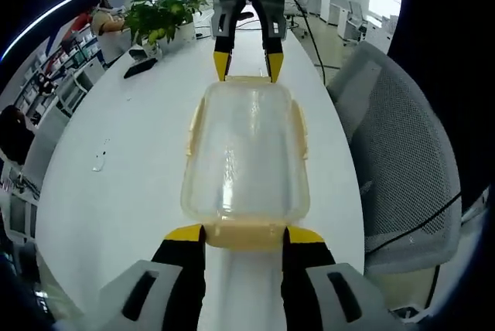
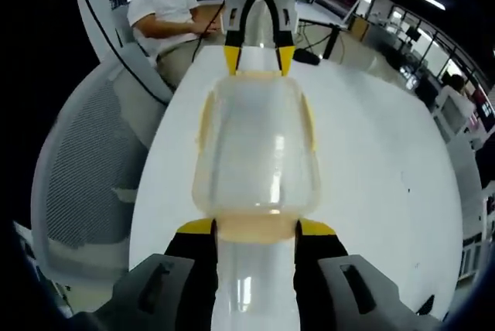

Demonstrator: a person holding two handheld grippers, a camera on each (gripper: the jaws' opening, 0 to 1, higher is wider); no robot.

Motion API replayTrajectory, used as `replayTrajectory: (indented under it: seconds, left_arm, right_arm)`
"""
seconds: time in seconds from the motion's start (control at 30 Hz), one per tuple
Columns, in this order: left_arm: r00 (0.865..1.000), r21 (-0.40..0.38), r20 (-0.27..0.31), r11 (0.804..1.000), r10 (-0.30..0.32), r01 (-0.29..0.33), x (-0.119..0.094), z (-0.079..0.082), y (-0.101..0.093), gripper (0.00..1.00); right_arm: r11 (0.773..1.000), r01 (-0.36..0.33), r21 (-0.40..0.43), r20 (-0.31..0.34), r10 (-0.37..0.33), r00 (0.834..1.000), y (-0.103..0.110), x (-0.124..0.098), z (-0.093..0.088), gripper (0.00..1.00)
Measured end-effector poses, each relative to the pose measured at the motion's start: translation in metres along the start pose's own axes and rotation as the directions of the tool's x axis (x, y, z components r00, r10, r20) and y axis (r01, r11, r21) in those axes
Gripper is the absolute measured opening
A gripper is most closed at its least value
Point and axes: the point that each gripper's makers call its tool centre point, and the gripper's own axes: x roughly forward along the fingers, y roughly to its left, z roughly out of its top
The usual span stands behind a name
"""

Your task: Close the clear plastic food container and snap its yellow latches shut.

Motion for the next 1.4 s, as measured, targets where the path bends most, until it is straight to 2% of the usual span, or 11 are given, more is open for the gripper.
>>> replayTrajectory:
  seconds: [0.4,0.93,1.4]
  left_arm:
    - [1.000,0.009,0.024,1.000,-0.015,0.015,0.014,0.031,-0.007,0.32]
    - [0.999,0.031,0.024,0.999,-0.042,0.041,0.043,0.060,-0.007,0.32]
    - [0.999,0.036,0.034,0.999,-0.040,0.039,0.068,0.085,0.000,0.32]
  right_arm:
    - [1.000,0.005,0.006,-0.011,-0.005,1.000,0.006,-0.021,-0.026,0.34]
    - [0.999,0.013,0.035,-0.024,-0.012,1.000,0.010,-0.038,-0.062,0.34]
    - [0.999,0.017,0.043,-0.050,-0.014,0.999,0.001,-0.050,-0.094,0.34]
